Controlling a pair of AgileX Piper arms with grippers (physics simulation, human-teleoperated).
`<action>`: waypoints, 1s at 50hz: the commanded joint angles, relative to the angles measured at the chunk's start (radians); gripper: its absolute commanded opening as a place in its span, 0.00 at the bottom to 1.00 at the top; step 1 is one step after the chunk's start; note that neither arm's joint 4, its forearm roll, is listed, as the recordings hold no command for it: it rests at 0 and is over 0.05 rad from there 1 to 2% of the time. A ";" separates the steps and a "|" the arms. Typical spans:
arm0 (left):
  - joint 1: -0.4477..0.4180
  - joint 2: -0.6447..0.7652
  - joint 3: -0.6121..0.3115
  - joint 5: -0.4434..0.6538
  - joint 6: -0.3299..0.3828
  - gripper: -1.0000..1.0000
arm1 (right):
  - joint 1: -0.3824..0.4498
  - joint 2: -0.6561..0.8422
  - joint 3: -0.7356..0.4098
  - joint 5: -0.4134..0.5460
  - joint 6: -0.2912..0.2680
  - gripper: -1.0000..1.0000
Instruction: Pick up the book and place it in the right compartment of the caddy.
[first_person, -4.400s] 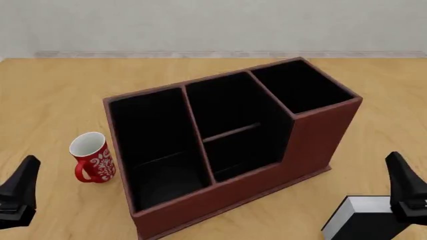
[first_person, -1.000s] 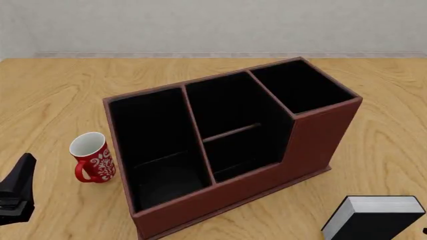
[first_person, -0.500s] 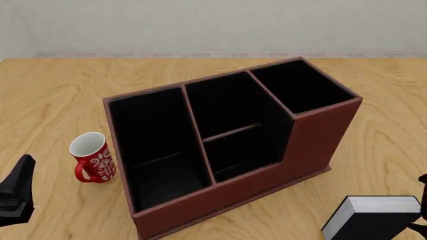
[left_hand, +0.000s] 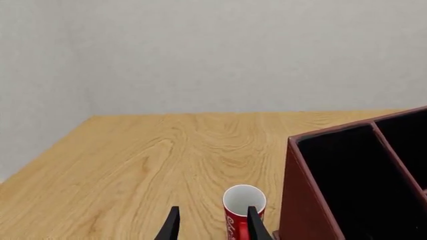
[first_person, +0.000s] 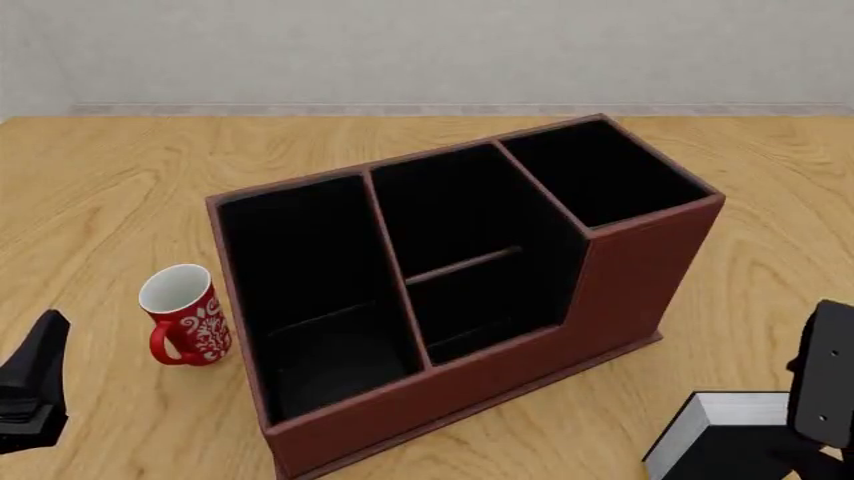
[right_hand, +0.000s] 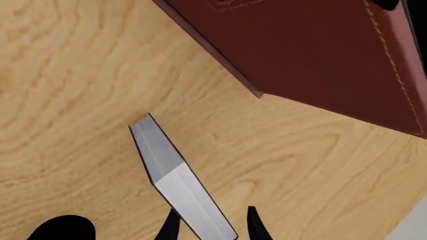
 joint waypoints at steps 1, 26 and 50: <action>0.002 0.005 0.000 -0.005 0.000 1.00 | 0.052 0.038 0.051 -0.063 0.056 1.00; 0.005 0.025 0.001 -0.030 -0.004 1.00 | 0.305 0.014 0.001 0.072 0.386 0.00; 0.000 0.031 0.000 -0.037 -0.009 1.00 | 0.601 -0.068 -0.075 0.212 0.717 0.00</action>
